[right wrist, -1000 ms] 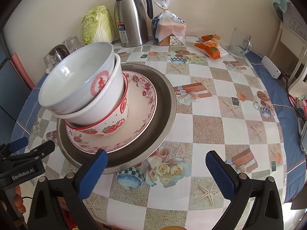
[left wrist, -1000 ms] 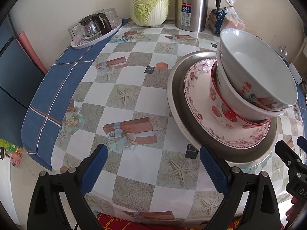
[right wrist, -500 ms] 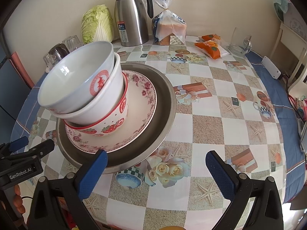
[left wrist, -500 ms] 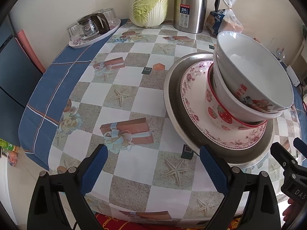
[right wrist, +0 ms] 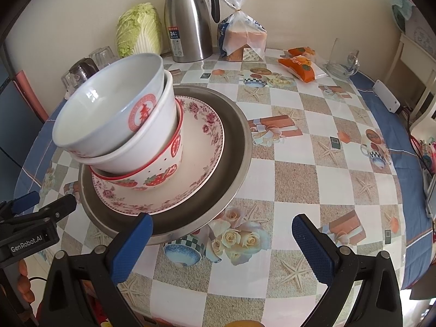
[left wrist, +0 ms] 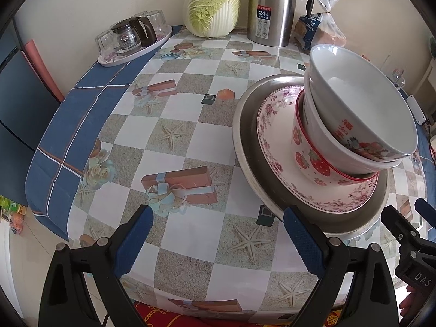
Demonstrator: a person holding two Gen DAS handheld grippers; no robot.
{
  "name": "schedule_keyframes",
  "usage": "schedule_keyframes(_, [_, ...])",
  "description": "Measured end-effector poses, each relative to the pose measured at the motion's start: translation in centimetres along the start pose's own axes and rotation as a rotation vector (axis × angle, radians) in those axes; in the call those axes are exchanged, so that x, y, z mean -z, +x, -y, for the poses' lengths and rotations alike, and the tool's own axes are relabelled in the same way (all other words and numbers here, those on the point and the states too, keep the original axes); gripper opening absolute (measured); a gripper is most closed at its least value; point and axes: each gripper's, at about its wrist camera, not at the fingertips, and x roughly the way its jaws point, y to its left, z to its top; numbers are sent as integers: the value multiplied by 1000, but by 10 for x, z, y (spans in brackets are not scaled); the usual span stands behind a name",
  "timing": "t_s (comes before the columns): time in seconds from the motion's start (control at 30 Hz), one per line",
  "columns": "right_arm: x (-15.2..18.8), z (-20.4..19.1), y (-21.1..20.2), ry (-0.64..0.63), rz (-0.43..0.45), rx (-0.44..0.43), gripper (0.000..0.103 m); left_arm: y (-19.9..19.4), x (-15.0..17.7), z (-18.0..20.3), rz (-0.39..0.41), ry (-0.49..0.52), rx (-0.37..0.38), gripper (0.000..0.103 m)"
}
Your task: Organize plates and bowls
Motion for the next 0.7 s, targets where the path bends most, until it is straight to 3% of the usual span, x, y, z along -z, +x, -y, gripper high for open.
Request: schedule_keyframes(0.7, [0,-1,2,-3,-10,1,103,1,0,0,-1,-3,2,97])
